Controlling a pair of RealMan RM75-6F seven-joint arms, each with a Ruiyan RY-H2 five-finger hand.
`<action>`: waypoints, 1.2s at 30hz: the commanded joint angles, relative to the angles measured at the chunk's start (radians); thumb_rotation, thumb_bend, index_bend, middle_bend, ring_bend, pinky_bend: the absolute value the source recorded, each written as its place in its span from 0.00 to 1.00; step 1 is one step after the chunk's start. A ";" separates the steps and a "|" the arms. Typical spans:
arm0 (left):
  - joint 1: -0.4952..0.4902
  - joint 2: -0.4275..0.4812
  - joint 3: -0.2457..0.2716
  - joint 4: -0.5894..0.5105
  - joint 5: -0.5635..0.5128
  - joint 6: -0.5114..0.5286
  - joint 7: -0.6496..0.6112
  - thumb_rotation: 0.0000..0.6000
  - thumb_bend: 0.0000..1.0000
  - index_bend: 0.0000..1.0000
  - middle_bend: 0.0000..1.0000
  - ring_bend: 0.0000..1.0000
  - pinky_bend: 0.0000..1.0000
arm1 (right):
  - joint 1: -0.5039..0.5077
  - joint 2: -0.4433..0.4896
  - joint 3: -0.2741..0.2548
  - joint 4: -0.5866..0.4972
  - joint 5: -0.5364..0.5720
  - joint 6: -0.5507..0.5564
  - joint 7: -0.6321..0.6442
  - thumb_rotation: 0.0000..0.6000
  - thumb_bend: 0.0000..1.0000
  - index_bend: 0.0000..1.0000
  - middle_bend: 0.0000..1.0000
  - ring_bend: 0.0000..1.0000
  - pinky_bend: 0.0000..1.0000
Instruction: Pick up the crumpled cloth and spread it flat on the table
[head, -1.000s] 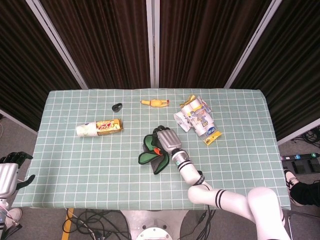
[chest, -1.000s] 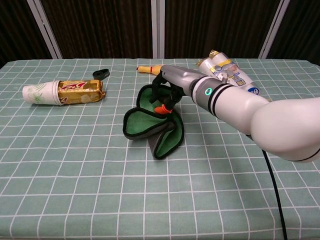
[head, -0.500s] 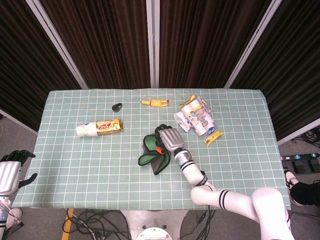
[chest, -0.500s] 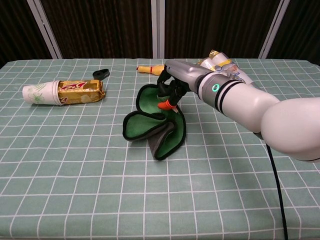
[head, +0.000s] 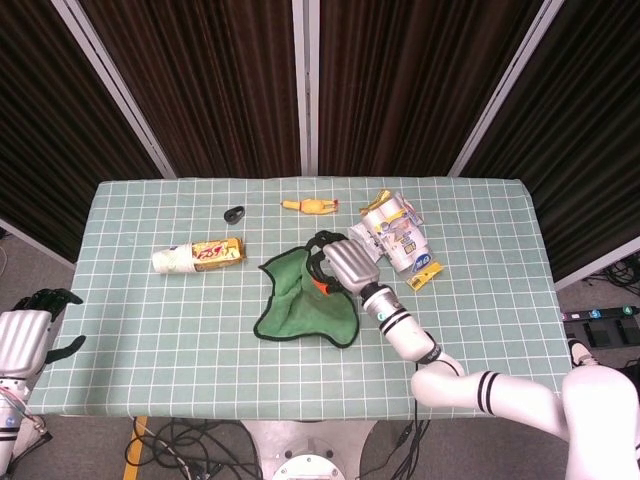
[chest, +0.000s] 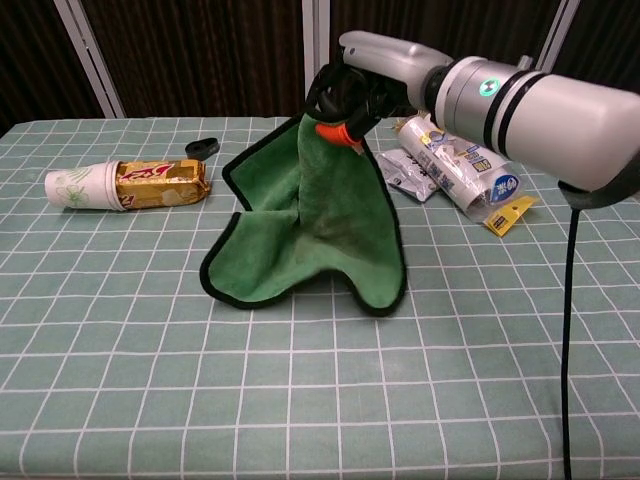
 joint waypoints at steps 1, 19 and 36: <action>-0.020 -0.003 -0.008 0.014 0.005 -0.020 -0.033 1.00 0.16 0.34 0.34 0.25 0.33 | 0.013 0.075 0.028 -0.063 -0.057 -0.040 0.066 1.00 0.45 0.76 0.27 0.12 0.19; -0.238 -0.121 -0.085 0.179 -0.039 -0.280 -0.366 1.00 0.16 0.34 0.31 0.25 0.33 | 0.178 0.238 0.054 -0.175 -0.210 -0.266 0.268 1.00 0.45 0.74 0.25 0.08 0.13; -0.270 -0.156 -0.014 0.218 -0.045 -0.401 -0.474 1.00 0.16 0.31 0.29 0.25 0.33 | 0.262 0.256 -0.017 -0.164 -0.282 -0.290 0.289 1.00 0.46 0.74 0.25 0.08 0.13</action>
